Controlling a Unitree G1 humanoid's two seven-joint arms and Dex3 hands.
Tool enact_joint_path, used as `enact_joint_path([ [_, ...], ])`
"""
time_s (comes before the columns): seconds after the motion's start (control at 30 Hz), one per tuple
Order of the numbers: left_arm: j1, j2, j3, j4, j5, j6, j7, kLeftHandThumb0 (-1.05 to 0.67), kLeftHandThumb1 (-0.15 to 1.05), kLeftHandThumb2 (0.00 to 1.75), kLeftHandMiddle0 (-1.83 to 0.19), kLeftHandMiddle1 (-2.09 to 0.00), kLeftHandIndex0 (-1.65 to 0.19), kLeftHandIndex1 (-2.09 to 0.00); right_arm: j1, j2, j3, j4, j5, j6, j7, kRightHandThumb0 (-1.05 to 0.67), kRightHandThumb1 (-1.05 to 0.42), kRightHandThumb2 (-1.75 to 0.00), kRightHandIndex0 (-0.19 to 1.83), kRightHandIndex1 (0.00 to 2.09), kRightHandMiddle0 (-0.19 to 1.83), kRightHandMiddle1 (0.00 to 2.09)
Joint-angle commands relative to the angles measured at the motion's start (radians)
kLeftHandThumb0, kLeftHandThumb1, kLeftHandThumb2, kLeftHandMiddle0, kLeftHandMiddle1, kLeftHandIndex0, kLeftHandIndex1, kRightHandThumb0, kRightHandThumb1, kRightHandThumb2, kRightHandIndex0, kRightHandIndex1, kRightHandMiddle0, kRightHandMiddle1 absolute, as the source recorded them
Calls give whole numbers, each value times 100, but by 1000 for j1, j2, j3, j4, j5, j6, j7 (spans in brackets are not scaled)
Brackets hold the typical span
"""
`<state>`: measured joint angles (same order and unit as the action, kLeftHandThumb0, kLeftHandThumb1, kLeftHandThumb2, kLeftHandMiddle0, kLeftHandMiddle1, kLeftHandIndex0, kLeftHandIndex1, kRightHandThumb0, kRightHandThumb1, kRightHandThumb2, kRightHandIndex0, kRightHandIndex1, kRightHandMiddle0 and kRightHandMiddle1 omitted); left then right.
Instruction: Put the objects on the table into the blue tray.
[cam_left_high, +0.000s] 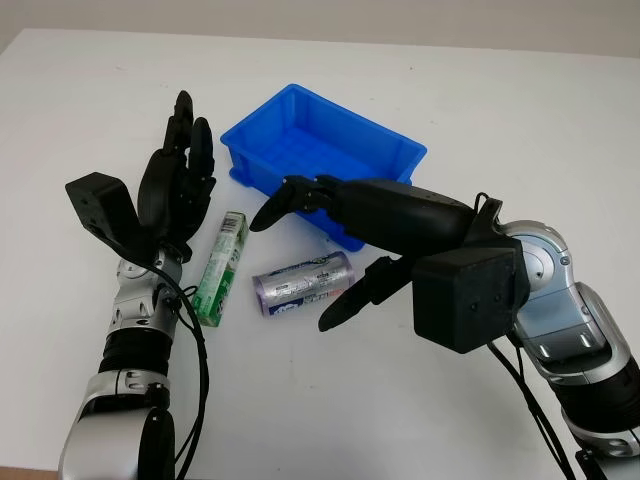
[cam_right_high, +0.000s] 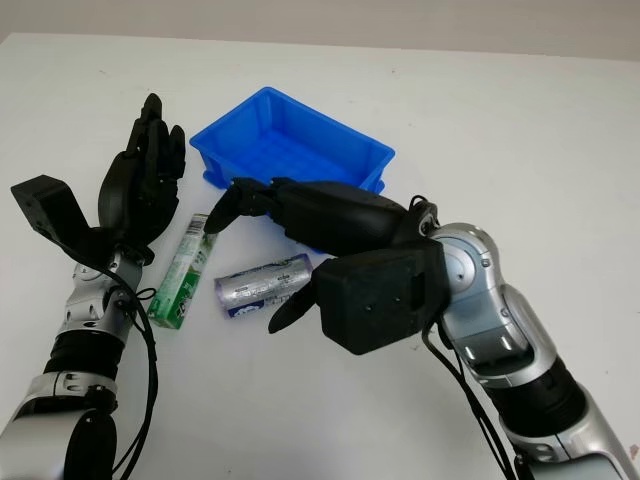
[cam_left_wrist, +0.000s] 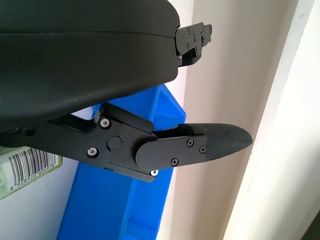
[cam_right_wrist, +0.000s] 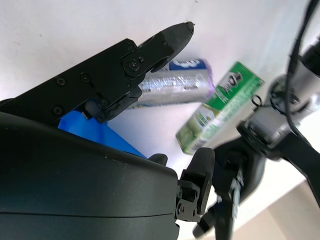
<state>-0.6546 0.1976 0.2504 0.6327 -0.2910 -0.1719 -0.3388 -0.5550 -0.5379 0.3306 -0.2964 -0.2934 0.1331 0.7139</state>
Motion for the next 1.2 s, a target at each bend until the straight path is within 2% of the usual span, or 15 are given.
enact_joint_path([
  [0.0, 14, -3, 1, -15, -4, -2, -5, -75, 105, 53, 19, 0, 19, 0, -2, 7, 8, 38, -13, -61, -22, -50, -67, -4, -6, 89, -10, 109],
  [0.3, 20, -12, 0, -21, -10, -5, -1, -76, 105, 51, 19, 0, 19, 0, 16, -10, 40, 214, -157, -315, -138, -45, -63, -5, 6, 97, 2, 108],
  [0.5, 25, -16, 1, -24, -9, -4, 3, -75, 105, 52, 19, 0, 19, 0, 23, -9, 54, 262, -219, -373, -155, -41, -67, -6, 17, 100, 16, 98],
  [0.6, 28, -15, -2, -26, -4, -8, 4, -76, 105, 53, 19, 0, 19, 0, 27, -14, 62, 295, -263, -460, -212, -38, -72, -6, 37, 101, 37, 87],
  [0.63, 28, -15, -2, -26, -5, -8, 3, -76, 105, 53, 19, 0, 19, 0, 30, -12, 61, 308, -274, -493, -239, -40, -73, -6, 54, 109, 51, 92],
  [0.67, 28, -16, -1, -27, -6, -7, 4, -76, 105, 53, 19, 0, 19, 0, 31, -10, 59, 326, -282, -533, -273, -41, -73, -6, 61, 111, 55, 94],
  [0.73, 28, -16, 0, -28, -9, -3, 4, -76, 105, 53, 19, 0, 19, 0, 33, -4, 54, 350, -300, -589, -334, -43, -75, -6, 95, 141, 79, 96],
  [0.8, 27, -16, 1, -26, -10, -3, 2, -76, 105, 52, 19, 0, 19, 0, 35, 0, 51, 369, -322, -633, -394, -46, -76, -5, 117, 149, 97, 94],
  [0.87, 27, -16, 0, -24, -8, -9, 1, -76, 105, 52, 19, 0, 19, 0, 34, -2, 51, 380, -355, -664, -441, -54, -80, -6, 133, 154, 111, 113],
  [0.93, 26, -17, 1, -24, -9, -9, 2, -75, 105, 52, 19, 0, 19, 0, 33, -5, 51, 384, -376, -683, -466, -62, -84, -6, 142, 163, 117, 131],
  [1.03, 25, -17, 1, -21, -8, -13, 1, -75, 105, 53, 19, 0, 19, 0, 34, -7, 46, 384, -379, -703, -480, -67, -88, -6, 151, 161, 121, 136],
  [1.17, 20, -18, 2, -16, -10, -12, 3, -75, 105, 52, 19, 0, 19, 0, 36, -4, 33, 385, -366, -719, -495, -66, -90, -6, 158, 165, 130, 147],
])
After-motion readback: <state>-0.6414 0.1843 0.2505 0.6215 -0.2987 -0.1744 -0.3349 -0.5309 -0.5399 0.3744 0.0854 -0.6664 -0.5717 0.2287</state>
